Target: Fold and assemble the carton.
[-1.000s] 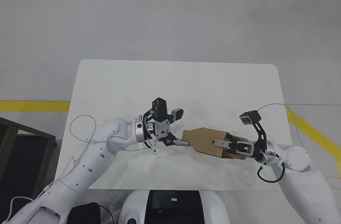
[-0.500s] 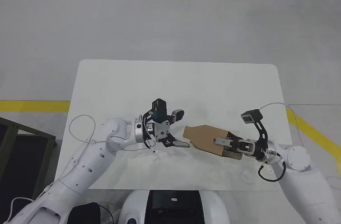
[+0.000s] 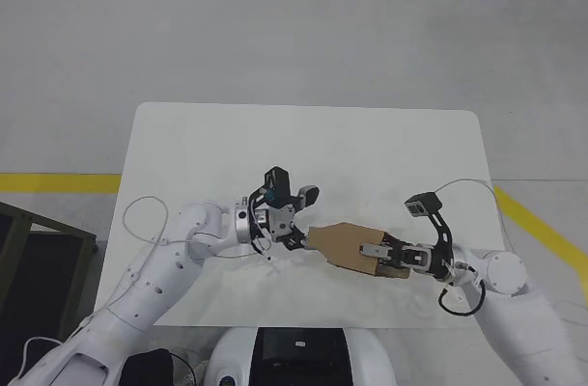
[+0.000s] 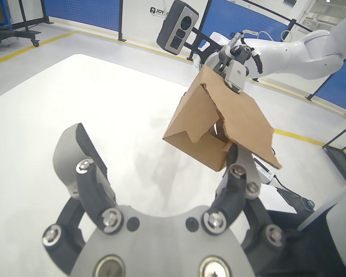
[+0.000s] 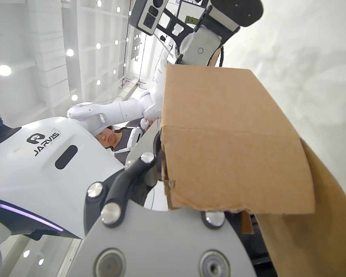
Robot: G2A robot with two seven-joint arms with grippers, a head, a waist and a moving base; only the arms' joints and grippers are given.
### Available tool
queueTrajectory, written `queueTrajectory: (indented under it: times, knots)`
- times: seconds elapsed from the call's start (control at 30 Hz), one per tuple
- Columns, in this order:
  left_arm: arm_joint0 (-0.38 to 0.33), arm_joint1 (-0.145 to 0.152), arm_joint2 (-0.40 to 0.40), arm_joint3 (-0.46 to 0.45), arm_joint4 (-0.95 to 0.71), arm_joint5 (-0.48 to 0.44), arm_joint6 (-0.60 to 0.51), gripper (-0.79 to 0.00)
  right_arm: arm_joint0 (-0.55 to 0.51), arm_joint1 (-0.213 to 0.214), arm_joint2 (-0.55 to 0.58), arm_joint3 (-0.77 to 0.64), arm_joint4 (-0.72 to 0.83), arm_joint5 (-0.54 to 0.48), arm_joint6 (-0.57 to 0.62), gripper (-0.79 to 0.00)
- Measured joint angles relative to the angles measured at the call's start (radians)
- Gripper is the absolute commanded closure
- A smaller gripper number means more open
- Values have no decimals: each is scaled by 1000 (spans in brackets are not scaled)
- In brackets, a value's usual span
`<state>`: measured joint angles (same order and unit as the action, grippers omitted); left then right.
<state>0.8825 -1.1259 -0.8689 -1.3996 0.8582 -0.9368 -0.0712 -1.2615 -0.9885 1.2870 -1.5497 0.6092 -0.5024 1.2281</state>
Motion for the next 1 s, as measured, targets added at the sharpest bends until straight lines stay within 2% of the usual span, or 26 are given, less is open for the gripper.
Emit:
queueTrajectory:
  times: [0.63,0.77,1.0]
  knots:
    - [-12,-25,37,5,3,-13,-17,-785,8,-2,10,6,12,-6,-4,0]
    - [-1,-21,11,6,3,-14,1,-785,6,-1,21,11,20,-7,-1,0]
    - [57,2,-88,3,-16,-20,47,-785,4,1,39,29,43,-11,11,0]
